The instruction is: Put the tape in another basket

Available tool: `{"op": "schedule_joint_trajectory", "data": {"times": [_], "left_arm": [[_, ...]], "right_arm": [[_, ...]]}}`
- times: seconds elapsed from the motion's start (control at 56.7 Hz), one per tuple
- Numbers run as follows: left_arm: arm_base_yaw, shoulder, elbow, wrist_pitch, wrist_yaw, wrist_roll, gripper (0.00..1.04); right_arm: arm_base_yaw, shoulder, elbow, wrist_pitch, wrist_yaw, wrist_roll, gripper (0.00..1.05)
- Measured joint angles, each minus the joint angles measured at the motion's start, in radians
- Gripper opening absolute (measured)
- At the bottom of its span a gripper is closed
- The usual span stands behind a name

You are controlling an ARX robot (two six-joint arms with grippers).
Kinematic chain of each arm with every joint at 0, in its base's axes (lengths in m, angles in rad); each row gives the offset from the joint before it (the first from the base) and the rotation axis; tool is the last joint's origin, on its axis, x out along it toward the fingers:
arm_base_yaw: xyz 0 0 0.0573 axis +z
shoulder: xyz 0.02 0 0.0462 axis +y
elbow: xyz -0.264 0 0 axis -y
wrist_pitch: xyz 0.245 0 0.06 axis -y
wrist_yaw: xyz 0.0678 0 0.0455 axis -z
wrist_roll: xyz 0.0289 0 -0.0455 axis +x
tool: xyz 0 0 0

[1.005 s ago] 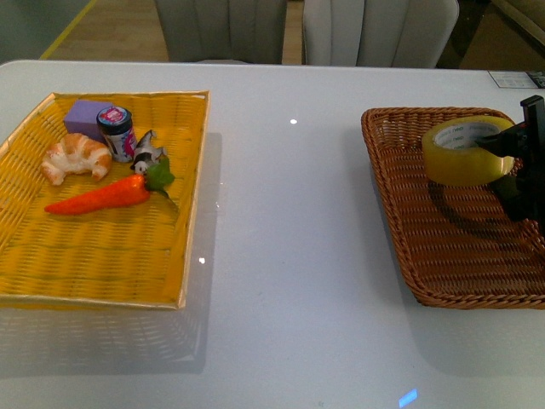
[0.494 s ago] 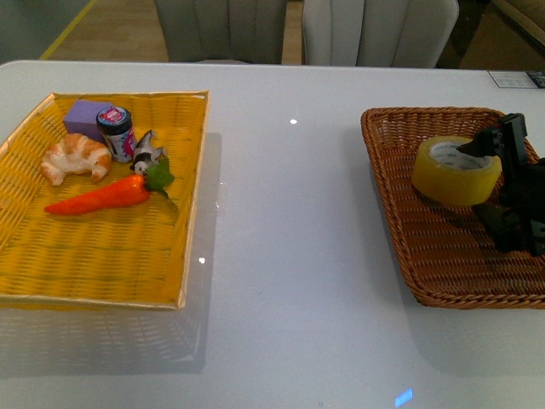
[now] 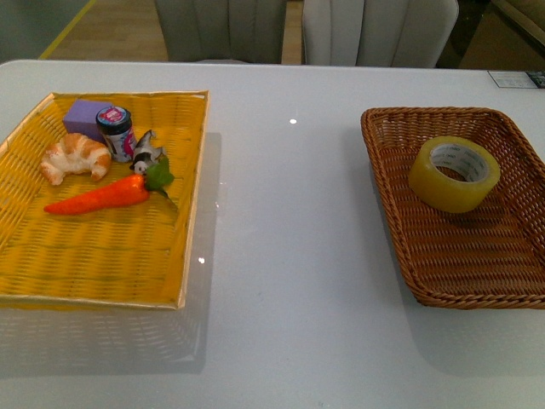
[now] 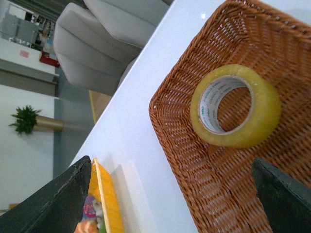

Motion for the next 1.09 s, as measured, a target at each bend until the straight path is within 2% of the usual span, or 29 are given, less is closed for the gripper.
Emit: {"op": "schedule_joint_trajectory", "data": {"times": [0.035, 0.071, 0.106, 0.123, 0.141, 0.212, 0.282, 0.405, 0.582, 1.093], "left_arm": [[0.0, -0.001, 0.0, 0.0, 0.0, 0.0, 0.02], [0.0, -0.001, 0.0, -0.006, 0.0, 0.0, 0.02], [0.0, -0.002, 0.0, -0.006, 0.0, 0.0, 0.02], [0.0, -0.002, 0.0, -0.006, -0.001, 0.0, 0.02], [0.0, -0.002, 0.0, -0.006, 0.0, 0.0, 0.02], [0.0, -0.002, 0.0, -0.006, 0.0, 0.0, 0.02], [0.0, -0.002, 0.0, -0.006, 0.0, 0.0, 0.02], [0.0, -0.003, 0.0, -0.006, 0.0, 0.0, 0.02], [0.0, -0.003, 0.0, -0.006, 0.0, 0.0, 0.02], [0.0, -0.003, 0.0, -0.006, 0.0, 0.0, 0.02]], "right_arm": [[0.0, -0.094, -0.036, -0.051, 0.005, -0.03, 0.96], [0.0, -0.159, -0.074, -0.031, 0.027, -0.086, 0.93], [0.002, -0.247, -0.13, 0.049, 0.047, -0.211, 0.86], [0.003, -0.306, -0.156, 0.057, 0.055, -0.314, 0.82], [0.004, -0.333, -0.165, 0.051, 0.058, -0.348, 0.8], [0.014, -0.56, -0.229, -0.083, 0.073, -0.588, 0.67], [0.06, -0.769, -0.272, -0.248, 0.132, -0.718, 0.55], [0.085, -0.966, -0.309, -0.33, 0.136, -0.827, 0.33], [0.086, -1.054, -0.354, -0.378, 0.142, -0.866, 0.02], [0.086, -1.249, -0.409, -0.48, 0.142, -0.874, 0.02]]}}
